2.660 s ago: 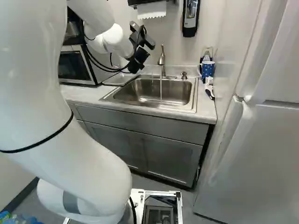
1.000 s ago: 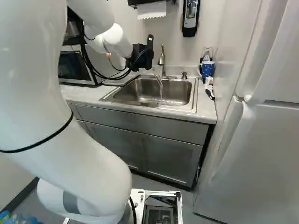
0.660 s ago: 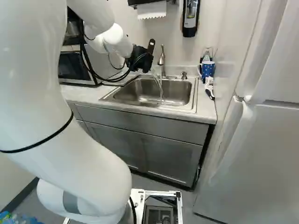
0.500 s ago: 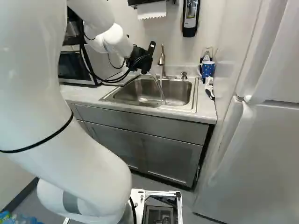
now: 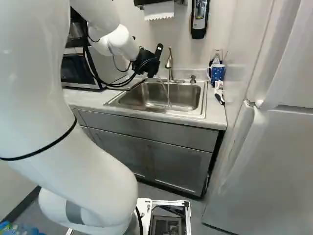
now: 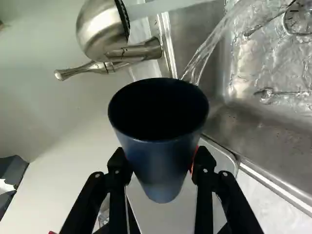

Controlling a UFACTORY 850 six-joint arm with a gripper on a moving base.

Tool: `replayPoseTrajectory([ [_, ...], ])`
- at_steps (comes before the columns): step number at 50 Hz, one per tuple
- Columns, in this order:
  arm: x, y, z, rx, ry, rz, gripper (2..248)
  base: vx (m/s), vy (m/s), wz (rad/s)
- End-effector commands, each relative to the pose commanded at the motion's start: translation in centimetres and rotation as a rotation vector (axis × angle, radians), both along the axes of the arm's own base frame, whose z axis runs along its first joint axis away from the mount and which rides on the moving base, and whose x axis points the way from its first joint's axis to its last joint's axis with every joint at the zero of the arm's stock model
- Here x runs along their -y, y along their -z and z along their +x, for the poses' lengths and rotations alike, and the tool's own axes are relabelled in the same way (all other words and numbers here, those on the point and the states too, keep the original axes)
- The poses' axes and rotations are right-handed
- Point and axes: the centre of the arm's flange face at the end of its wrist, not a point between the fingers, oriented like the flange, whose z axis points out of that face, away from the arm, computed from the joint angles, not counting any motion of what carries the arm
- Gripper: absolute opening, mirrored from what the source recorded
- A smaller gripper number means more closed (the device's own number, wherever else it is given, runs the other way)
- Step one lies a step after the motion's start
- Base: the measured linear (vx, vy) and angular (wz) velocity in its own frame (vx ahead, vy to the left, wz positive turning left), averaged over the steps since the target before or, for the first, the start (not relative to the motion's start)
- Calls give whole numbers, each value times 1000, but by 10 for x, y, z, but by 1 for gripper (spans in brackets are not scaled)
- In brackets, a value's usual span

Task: Rinse the cup and place it in the tray

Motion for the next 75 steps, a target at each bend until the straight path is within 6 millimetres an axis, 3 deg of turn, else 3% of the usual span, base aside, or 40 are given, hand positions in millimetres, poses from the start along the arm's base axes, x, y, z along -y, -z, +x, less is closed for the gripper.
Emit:
replayPoseTrajectory([
  [28,0,0,0,0,-8,-15,125,0,0,0],
  [75,0,0,0,3,-230,-437,125,0,0,0],
])
